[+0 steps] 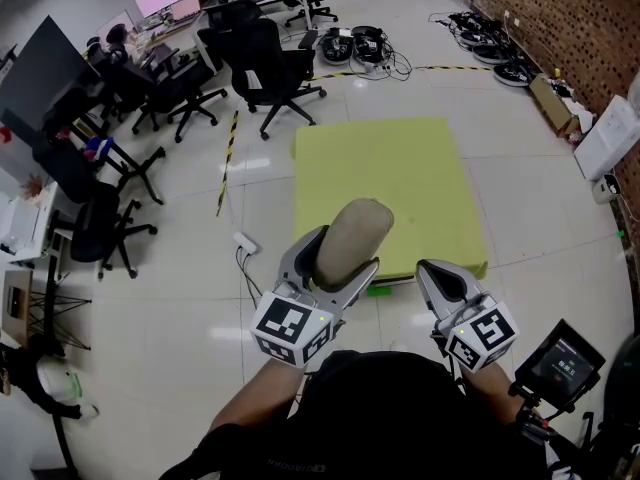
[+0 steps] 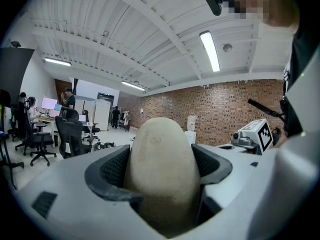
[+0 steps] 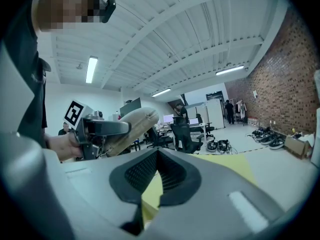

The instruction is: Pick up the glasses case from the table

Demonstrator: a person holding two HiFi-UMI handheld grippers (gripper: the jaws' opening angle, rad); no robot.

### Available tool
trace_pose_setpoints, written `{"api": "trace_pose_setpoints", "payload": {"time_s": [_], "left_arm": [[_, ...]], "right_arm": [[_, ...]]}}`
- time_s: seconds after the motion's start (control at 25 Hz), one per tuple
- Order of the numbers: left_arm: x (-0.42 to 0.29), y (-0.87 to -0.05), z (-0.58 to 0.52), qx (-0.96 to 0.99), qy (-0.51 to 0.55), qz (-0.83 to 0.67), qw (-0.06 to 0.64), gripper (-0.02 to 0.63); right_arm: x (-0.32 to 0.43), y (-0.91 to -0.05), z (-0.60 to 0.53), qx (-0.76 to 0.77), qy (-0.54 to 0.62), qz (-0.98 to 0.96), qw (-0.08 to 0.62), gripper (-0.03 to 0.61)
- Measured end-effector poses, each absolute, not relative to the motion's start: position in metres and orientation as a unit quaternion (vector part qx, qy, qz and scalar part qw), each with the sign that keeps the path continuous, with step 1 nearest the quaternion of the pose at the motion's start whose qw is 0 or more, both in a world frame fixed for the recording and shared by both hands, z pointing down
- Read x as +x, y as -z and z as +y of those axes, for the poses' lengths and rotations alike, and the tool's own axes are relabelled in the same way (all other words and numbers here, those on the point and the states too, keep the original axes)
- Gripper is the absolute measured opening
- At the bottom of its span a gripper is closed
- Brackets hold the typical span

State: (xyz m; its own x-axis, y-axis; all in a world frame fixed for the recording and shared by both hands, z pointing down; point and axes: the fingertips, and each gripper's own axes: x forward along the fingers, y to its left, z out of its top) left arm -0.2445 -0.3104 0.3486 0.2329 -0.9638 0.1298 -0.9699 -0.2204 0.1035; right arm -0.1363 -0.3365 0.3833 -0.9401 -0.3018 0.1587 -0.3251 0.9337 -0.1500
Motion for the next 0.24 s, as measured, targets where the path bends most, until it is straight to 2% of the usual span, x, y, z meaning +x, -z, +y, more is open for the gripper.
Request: {"api": "trace_pose_setpoints", "payload": {"time_s": [0.24], "left_arm": [[-0.2386, -0.3527, -0.311, 0.78, -0.019, -0.62, 0.08, 0.39]], "right_arm": [[-0.1299, -0.3884, -0.3367, 0.159, -0.088, -0.981, 0.065, 0.0]]}}
